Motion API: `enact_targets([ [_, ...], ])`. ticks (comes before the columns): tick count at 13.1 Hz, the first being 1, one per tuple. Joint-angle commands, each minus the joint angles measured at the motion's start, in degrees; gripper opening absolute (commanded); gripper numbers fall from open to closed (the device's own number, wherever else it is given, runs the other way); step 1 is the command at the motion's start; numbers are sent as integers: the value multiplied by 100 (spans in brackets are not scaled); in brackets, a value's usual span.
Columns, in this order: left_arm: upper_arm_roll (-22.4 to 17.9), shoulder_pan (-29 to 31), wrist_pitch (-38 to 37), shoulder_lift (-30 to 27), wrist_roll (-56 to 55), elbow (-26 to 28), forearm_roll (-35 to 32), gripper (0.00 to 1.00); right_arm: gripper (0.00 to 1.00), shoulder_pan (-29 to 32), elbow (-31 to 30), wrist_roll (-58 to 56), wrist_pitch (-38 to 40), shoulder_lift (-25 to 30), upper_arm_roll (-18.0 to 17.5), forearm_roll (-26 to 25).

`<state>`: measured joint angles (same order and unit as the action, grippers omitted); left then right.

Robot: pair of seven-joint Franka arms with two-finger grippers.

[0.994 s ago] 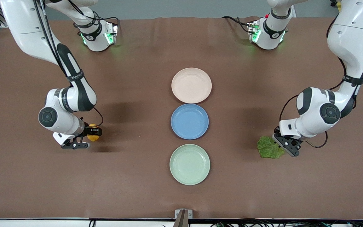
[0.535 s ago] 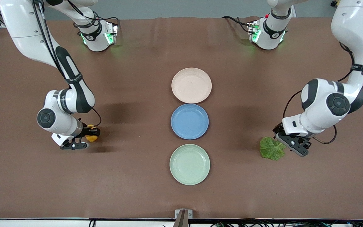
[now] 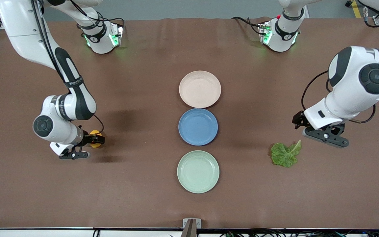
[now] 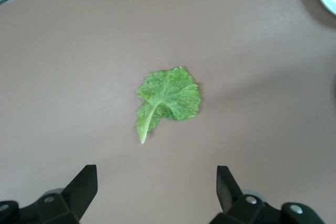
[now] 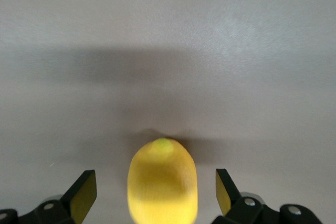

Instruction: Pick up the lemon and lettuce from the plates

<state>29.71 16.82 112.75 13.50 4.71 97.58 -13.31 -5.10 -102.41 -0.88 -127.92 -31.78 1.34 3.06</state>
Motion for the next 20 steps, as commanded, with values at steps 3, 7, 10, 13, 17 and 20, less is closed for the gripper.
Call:
enact_targets([
  [3, 17, 58, -902, -437, -638, -448, 39, 100, 100, 290, 1124, -53, 1793, 426, -55, -68],
  [7, -26, 111, -1641, -410, -620, -1319, 48, 100, 100, 457, 1890, -88, 2875, 629, -2, -552],
  [10, 9, 216, -1992, -471, -681, -1435, 135, 100, 100, 756, 2181, -88, 3491, 743, -2, -464],
  [13, -27, 321, -2213, -690, -717, -1435, 557, 100, 100, 809, 2918, -79, 4256, 708, -11, -517],
  [17, 26, 313, -2476, -937, -691, -1435, 654, 100, 100, 836, 2990, -53, 4450, 752, -19, -158],
  [20, -279, 121, -2626, -1314, -717, -1330, 953, 100, 100, 809, 2920, -35, 4688, 945, -19, -209],
])
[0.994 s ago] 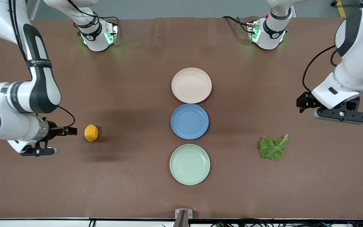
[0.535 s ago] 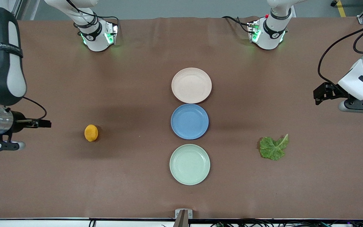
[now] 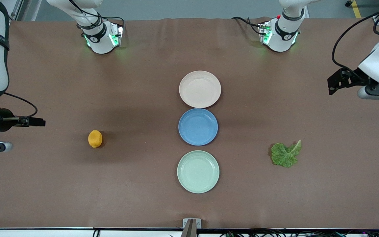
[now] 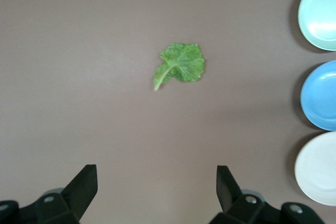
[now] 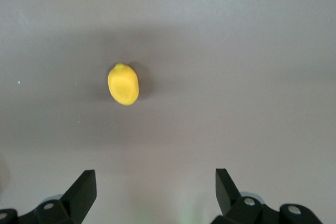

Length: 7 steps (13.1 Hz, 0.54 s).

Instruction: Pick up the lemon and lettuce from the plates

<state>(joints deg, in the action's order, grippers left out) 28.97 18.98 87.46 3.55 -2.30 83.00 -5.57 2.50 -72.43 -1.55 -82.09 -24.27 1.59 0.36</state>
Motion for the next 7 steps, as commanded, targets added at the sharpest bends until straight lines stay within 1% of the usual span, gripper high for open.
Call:
enact_targets([
  [1, -582, -549, -97, -398, -51, 259, 196, 100, 100, 75, -105, 24, 105, 273, -45, 70],
  [2, -1012, -927, -97, -547, -60, 399, 266, 100, 100, 58, -218, 24, 62, 396, -45, 70],
  [3, -1234, -1096, -97, -696, -174, 583, 449, 100, 100, 40, -437, 24, -139, 589, -53, 70],
  [4, -1453, -1316, -106, -776, -436, 707, 573, 100, 100, 31, -839, 15, -471, 860, -54, 61],
  [5, -1786, -1648, -115, -777, -491, 708, 574, 100, 100, -12, -1182, 15, -814, 1107, -54, 61],
  [7, -1842, -1731, -115, -786, -587, 726, 583, 100, 100, -74, -1685, -3, -1229, 1486, -36, 44],
])
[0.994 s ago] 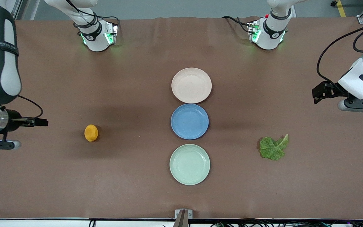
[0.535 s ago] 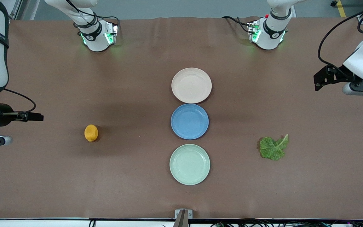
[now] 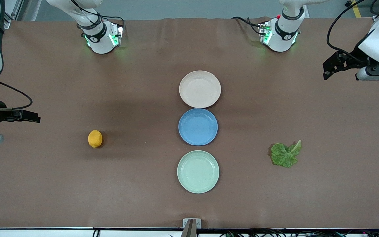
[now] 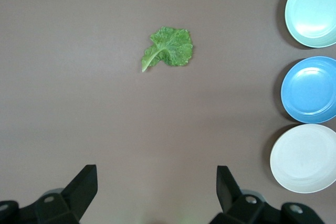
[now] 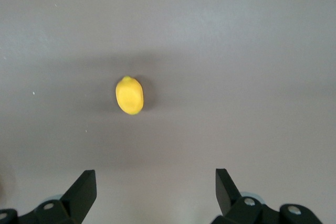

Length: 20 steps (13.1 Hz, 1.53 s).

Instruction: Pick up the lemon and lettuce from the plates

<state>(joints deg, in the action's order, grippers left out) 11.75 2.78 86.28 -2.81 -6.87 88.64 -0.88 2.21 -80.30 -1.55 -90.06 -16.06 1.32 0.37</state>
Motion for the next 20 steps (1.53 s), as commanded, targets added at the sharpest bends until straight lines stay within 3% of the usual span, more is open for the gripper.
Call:
enact_targets([
  [1, -164, -189, -24, -150, -130, 162, 114, 100, 100, -114, -1013, -3, -494, 770, 44, 34],
  [3, -182, -251, -68, -159, -139, 188, 123, 100, 100, -264, -1058, -3, -504, 894, 210, 34],
  [8, -313, -260, -59, -281, -7, 294, -35, 100, 100, -212, -1049, -38, -451, 1044, 211, 34],
  [12, -349, -243, -77, -352, -16, 364, -35, 100, 100, -203, -610, -29, -425, 1009, 202, 25],
  [14, -332, -190, -199, -378, 19, 408, -44, 100, 100, -203, -618, -20, -41, 1070, 202, 42],
  [20, -341, -181, -191, -387, 81, 373, -44, 100, 100, -159, -1408, -29, -196, 1719, 194, 95],
])
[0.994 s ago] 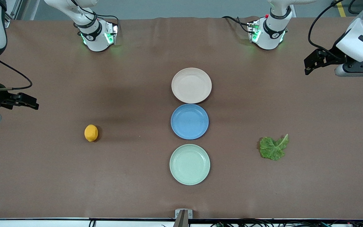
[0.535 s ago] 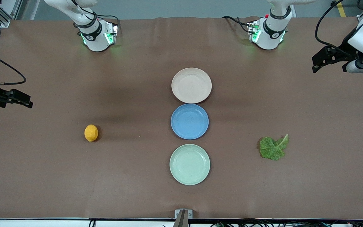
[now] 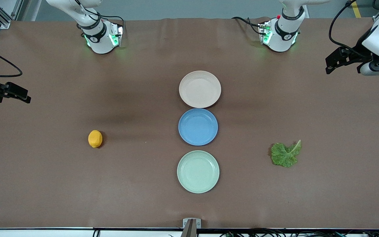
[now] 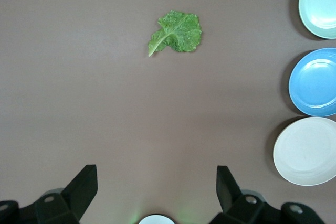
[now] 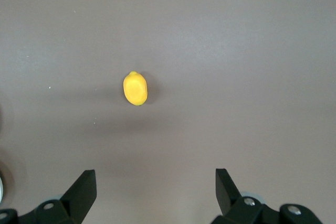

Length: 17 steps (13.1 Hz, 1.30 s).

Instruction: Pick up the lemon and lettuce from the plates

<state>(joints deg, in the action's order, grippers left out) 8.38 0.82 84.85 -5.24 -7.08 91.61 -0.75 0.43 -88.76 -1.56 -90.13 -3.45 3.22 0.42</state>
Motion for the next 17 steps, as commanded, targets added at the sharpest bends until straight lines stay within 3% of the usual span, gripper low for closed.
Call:
enact_targets([
  [1, 32, 6, -56, -153, 102, 76, -57, 100, 100, 10, -694, -37, -224, 573, 3, 90],
  [5, 32, -3, -74, -224, 93, 67, 5, 100, 100, 10, -1081, -37, -355, 978, -15, 90],
  [17, -12, 15, -65, -109, 119, -91, 14, 100, 100, 1, -1038, -177, -391, 978, -23, 90],
])
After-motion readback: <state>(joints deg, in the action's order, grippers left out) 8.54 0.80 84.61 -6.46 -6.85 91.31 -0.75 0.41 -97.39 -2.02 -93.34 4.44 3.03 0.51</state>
